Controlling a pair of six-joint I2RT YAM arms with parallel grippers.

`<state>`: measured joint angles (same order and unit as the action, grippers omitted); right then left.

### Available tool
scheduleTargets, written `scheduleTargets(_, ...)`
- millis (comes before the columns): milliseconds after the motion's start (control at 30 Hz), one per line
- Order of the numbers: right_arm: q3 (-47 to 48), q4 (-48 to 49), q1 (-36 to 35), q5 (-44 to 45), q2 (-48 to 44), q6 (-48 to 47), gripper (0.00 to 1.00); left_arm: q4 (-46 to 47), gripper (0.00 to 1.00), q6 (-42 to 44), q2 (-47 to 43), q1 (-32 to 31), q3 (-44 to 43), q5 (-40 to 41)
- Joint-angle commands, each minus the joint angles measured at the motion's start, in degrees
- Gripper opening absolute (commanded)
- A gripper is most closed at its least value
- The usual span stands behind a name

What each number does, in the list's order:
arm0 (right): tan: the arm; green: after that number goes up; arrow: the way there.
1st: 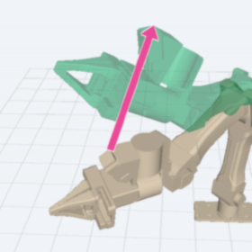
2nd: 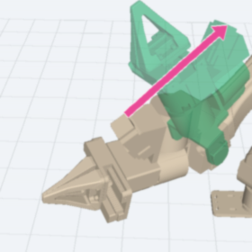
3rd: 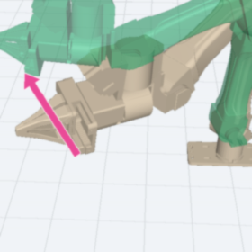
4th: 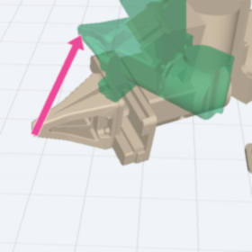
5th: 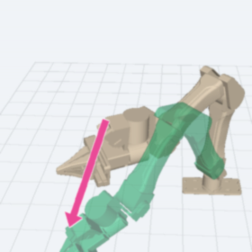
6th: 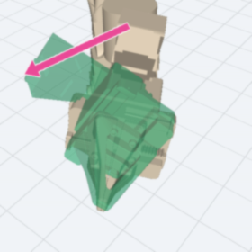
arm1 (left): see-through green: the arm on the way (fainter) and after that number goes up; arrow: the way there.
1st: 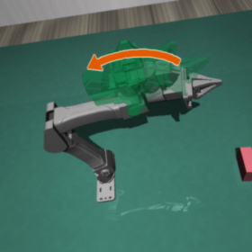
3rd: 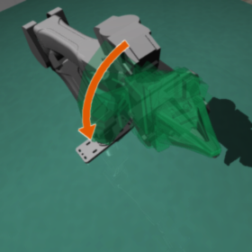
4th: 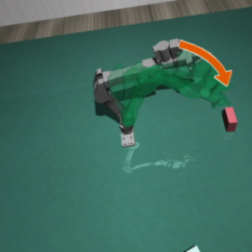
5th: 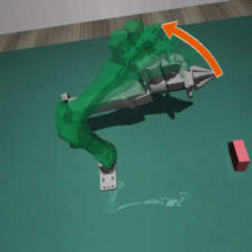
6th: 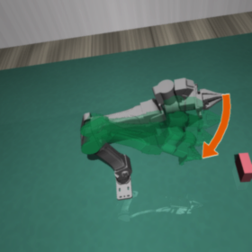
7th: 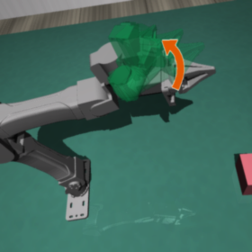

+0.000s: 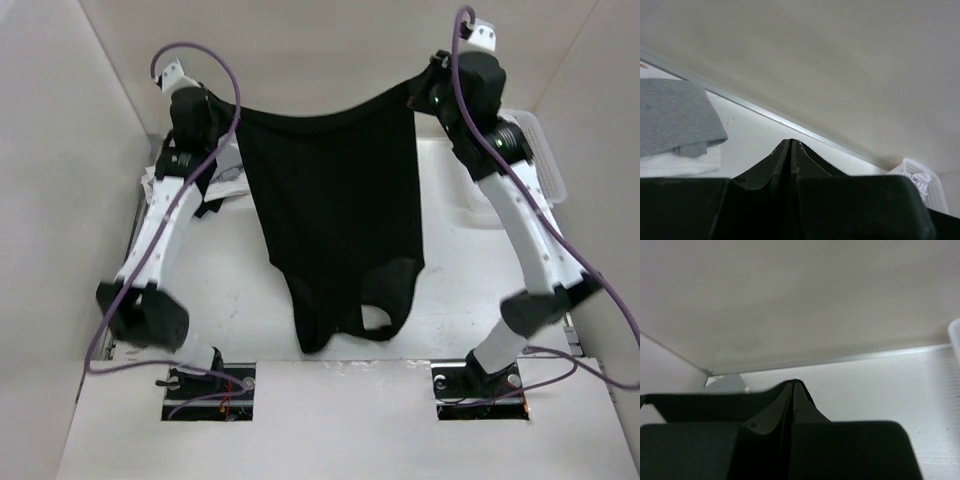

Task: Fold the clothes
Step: Flatten the tank top out

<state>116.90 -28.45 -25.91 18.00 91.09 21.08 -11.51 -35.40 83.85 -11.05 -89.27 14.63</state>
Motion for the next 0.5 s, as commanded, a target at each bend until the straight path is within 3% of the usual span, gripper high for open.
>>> scheduleTargets(0,15.1,-3.1,3.6,-10.2,4.2,5.3,0.0,0.8,0.04,-8.0,4.8,4.8,-14.3,-14.5)
scheduleTargets(133,31.9,-8.5,5.9,-13.2,10.1,6.7,0.0,-2.0,0.04,-9.7,9.7,7.3,-27.2,-19.0)
scheduleTargets(200,33.7,-9.6,6.1,-13.9,9.7,7.0,0.0,-2.1,0.04,-10.6,9.4,8.5,-29.6,-20.3)
scheduleTargets(300,29.8,-9.0,5.8,-14.0,6.4,7.1,0.0,-1.2,0.05,-11.2,6.8,9.8,-28.4,-20.8)
scheduleTargets(367,22.1,-7.5,5.8,-13.3,2.0,7.1,0.0,-0.4,0.05,-11.0,4.1,9.9,-24.2,-20.5)
scheduleTargets(467,2.0,-1.2,5.4,-11.8,-8.4,7.7,0.0,3.6,0.05,-10.7,-2.3,9.2,-11.5,-19.7)
